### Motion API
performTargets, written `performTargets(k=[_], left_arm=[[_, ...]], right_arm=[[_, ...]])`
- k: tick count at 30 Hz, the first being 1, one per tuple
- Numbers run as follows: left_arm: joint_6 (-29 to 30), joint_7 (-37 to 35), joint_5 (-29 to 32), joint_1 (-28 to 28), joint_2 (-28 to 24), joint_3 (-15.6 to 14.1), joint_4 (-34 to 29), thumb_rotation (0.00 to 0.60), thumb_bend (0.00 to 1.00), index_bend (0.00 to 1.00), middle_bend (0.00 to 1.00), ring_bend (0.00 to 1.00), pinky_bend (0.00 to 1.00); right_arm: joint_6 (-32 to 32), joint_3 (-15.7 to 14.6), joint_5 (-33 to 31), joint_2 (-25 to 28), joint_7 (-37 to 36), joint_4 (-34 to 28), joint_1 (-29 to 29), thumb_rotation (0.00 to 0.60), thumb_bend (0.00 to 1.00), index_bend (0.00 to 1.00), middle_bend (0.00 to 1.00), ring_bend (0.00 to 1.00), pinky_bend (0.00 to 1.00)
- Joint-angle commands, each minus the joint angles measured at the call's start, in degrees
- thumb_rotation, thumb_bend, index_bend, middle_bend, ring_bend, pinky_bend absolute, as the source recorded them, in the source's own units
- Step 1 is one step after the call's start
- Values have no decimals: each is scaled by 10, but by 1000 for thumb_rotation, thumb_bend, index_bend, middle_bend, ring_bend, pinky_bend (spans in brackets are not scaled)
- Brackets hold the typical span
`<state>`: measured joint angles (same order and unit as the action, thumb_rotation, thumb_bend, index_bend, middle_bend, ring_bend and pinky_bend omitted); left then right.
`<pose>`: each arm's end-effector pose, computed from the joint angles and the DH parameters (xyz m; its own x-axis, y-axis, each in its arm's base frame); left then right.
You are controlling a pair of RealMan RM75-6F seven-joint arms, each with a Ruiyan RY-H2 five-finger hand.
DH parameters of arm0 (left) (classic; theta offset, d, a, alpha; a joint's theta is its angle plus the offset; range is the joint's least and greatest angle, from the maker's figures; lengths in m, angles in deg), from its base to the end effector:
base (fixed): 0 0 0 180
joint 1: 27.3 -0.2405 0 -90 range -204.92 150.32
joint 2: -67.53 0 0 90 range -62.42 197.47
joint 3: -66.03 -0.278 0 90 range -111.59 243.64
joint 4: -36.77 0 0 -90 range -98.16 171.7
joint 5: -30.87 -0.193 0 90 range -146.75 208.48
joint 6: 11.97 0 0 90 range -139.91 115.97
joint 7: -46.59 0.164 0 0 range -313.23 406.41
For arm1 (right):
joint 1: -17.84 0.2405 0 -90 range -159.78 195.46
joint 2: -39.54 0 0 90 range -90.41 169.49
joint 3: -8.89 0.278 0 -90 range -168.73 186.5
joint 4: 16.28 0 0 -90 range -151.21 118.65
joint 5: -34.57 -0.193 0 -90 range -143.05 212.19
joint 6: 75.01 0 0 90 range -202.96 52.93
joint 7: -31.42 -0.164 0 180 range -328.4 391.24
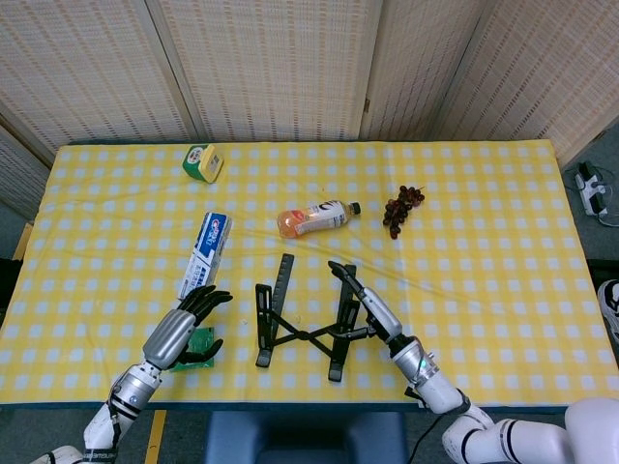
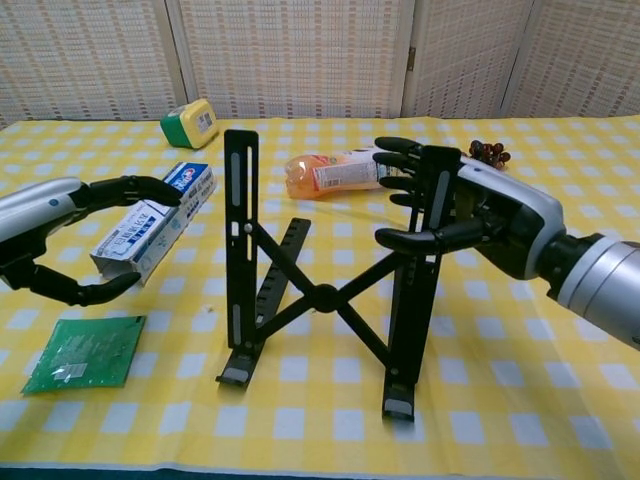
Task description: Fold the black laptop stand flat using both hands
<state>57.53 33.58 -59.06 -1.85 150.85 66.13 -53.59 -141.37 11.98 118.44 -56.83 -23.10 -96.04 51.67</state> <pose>-0.2082 0.2697 0.0242 0.0342 0.3595 0.9325 0.9296 -0.3542 0.1025 -0.1675 -0.3082 -0.0391 -0.6023 -0.5337 0.5936 -0.6852 -0.0358 -0.7275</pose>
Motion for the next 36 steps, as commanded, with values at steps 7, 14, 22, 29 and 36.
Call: performTargets(k=[7, 14, 22, 29, 36], left_arm=[[-3, 2, -2, 9, -6, 8, 1, 600, 432, 167, 161, 36, 0], [-27, 18, 2, 34, -17, 26, 15, 600, 426, 167, 158, 34, 0], [-102, 49, 13, 102, -7, 57, 71, 600, 400, 167, 155, 34, 0], [-171, 127, 29, 160, 34, 68, 130, 600, 278, 139, 126, 24, 0], [-206, 182, 58, 199, 91, 83, 188, 600, 231, 86, 69, 0, 0]], right_arm=[[-81, 56, -48, -8, 8, -8, -63, 600, 261, 0, 0, 0, 0], [-135, 48, 20, 18, 73, 11, -76, 600, 261, 0, 0, 0, 0], [-140, 5, 122, 84, 242, -12, -61, 600, 261, 28, 161, 165, 0], [-102, -16, 159, 114, 372, -29, -43, 600, 262, 394, 424, 440, 181], [-41, -22, 150, 122, 467, -41, -23, 600, 262, 526, 582, 623, 390]])
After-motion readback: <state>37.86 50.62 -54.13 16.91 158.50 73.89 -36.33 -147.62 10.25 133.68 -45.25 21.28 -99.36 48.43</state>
